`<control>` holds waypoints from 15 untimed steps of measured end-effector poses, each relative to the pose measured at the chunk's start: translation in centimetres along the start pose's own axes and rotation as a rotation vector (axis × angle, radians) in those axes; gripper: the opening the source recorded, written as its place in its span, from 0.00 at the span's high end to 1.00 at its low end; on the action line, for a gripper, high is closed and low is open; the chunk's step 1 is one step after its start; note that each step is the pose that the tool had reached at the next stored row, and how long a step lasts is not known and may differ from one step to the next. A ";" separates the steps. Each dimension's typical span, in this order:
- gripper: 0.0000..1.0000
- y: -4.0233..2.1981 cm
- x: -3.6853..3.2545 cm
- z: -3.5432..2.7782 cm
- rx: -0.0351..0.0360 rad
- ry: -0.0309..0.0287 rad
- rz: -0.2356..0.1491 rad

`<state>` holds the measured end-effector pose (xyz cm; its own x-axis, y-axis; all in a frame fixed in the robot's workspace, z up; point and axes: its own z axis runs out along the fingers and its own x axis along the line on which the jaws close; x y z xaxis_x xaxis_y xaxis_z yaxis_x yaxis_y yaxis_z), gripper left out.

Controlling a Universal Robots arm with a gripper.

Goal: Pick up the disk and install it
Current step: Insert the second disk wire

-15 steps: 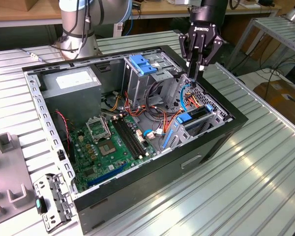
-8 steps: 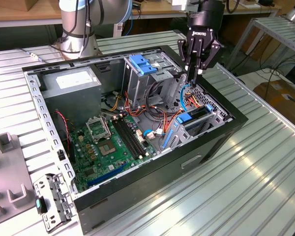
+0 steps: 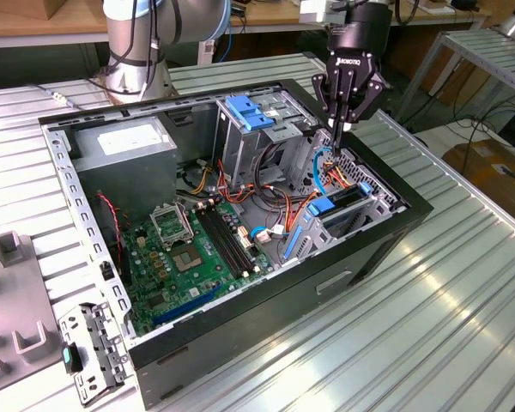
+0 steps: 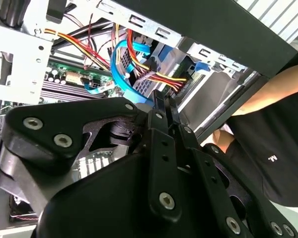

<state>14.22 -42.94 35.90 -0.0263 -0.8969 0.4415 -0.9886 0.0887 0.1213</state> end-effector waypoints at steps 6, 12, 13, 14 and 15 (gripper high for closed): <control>0.84 0.34 0.71 0.45 0.0040 -0.0090 -0.004; 0.84 0.48 1.66 0.95 0.0066 -0.0395 -0.014; 0.84 0.49 1.83 1.05 0.0069 -0.0435 -0.015; 0.84 0.50 2.20 1.29 0.0071 -0.0517 -0.017; 0.84 0.47 2.75 1.67 0.0070 -0.0713 -0.021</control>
<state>13.44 -46.10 35.69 -0.0159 -0.9271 0.3744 -0.9901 0.0668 0.1234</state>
